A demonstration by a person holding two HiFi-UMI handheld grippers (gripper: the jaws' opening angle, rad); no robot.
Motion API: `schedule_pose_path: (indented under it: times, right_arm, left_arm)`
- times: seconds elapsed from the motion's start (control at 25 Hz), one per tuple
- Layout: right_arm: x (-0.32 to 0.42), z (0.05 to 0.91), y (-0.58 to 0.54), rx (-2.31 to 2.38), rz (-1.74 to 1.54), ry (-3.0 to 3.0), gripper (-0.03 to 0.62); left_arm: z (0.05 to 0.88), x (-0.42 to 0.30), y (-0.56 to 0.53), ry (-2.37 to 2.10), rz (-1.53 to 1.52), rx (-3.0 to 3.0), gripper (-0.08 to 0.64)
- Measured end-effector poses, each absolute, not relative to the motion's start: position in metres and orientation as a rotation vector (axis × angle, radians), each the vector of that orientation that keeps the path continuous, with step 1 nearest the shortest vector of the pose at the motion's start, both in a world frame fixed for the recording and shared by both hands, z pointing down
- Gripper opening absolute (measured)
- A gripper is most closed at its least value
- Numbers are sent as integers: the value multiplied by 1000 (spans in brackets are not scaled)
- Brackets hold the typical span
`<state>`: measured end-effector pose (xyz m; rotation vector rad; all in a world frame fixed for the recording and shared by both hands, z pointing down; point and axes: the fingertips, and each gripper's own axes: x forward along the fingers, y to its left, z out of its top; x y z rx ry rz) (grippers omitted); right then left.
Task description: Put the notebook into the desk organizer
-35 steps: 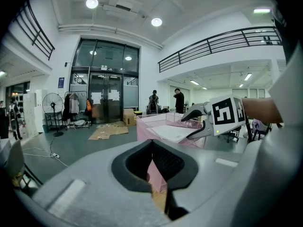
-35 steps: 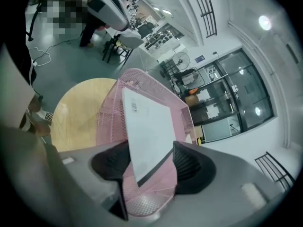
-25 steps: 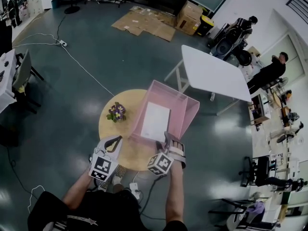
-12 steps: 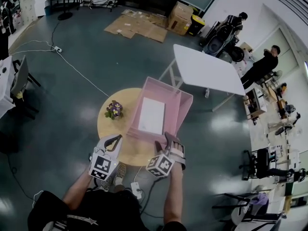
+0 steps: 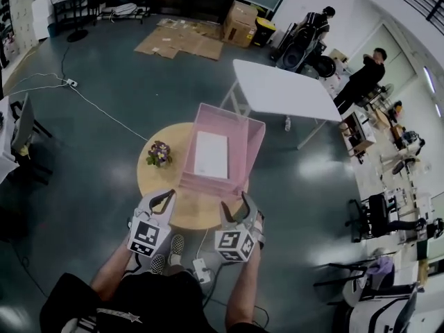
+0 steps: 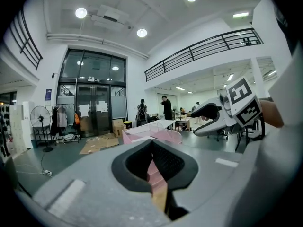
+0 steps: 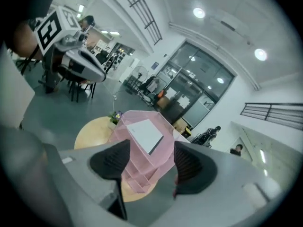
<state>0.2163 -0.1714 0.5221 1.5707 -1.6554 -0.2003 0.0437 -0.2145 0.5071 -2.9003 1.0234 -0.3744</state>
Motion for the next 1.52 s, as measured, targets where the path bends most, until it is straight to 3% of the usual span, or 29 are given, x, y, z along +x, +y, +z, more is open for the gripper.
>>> schedule_pose_path:
  times: [0.52, 0.56, 0.64, 0.8, 0.92, 1.52]
  right_arm:
    - [188, 487, -79, 2183, 4, -1858, 261]
    - [186, 487, -72, 2211, 9, -1852, 247]
    - [185, 488, -58, 2264, 15, -1826, 131]
    - [182, 494, -31, 2343, 30, -1796, 91]
    - [178, 497, -13, 2387, 33, -1792, 18]
    - [168, 489, -4, 2362, -2, -1822, 6]
  left_arm:
    - [486, 35, -161, 888, -288, -2900, 11]
    - [485, 34, -157, 882, -283, -2901, 11]
    - [483, 31, -149, 869, -277, -2904, 11]
    - [482, 27, -133, 843, -280, -2914, 11]
    - [487, 23, -123, 837, -287, -2929, 11]
    - [479, 23, -115, 810, -279, -2916, 11]
